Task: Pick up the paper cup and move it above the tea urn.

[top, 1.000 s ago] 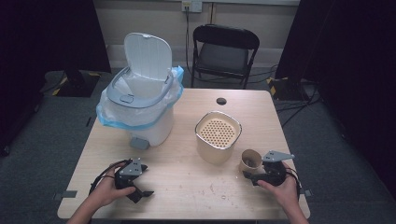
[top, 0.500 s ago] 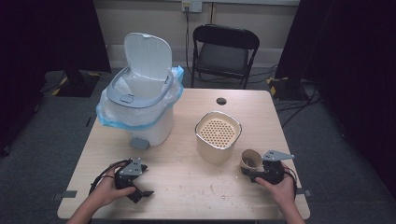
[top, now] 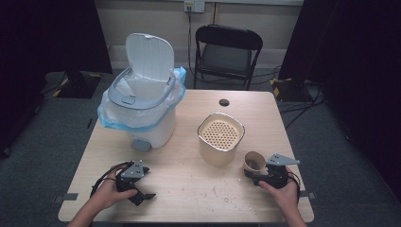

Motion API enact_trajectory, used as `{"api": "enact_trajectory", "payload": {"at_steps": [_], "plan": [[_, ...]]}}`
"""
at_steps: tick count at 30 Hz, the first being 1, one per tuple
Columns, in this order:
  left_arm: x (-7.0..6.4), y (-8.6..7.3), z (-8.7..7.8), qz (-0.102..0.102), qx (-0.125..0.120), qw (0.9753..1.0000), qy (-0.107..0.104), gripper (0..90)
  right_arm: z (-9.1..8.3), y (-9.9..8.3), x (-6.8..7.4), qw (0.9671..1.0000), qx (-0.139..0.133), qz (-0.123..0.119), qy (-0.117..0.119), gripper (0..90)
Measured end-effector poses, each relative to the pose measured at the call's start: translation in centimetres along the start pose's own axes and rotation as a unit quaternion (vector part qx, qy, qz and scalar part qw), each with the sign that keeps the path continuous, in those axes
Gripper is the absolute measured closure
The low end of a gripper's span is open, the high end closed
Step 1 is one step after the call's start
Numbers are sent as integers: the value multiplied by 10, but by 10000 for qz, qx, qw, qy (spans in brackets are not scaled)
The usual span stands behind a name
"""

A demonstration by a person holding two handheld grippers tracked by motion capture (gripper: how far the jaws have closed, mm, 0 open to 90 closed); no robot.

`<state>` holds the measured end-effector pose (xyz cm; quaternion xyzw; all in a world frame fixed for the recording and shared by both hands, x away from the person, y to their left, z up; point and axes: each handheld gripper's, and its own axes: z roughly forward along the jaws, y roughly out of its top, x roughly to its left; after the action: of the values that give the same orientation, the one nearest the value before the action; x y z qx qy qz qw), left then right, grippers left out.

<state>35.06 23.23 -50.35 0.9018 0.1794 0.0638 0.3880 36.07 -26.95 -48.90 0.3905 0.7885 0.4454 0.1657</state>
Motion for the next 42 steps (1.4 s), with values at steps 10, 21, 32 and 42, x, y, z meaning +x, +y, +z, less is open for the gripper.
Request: {"api": "enact_trajectory", "payload": {"at_steps": [10, 21, 32, 42], "plan": [[0, 0, 0, 4, -1, 10000, -1, 0, 0, -5, 0, 9998, -190, 9, 11, 286], [0, 0, 0, 3, 0, 10000, -2, 0, 0, -7, 0, 9996, -293, -47, -5, 302], [0, 0, 0, 32, 22, 10000, -17, 0, -3, -3, 0, 9998, -149, -157, -32, 341], [0, 0, 0, 22, 15, 10000, -14, 0, -13, 11, -5, 9997, -189, -145, -102, 359]]}}
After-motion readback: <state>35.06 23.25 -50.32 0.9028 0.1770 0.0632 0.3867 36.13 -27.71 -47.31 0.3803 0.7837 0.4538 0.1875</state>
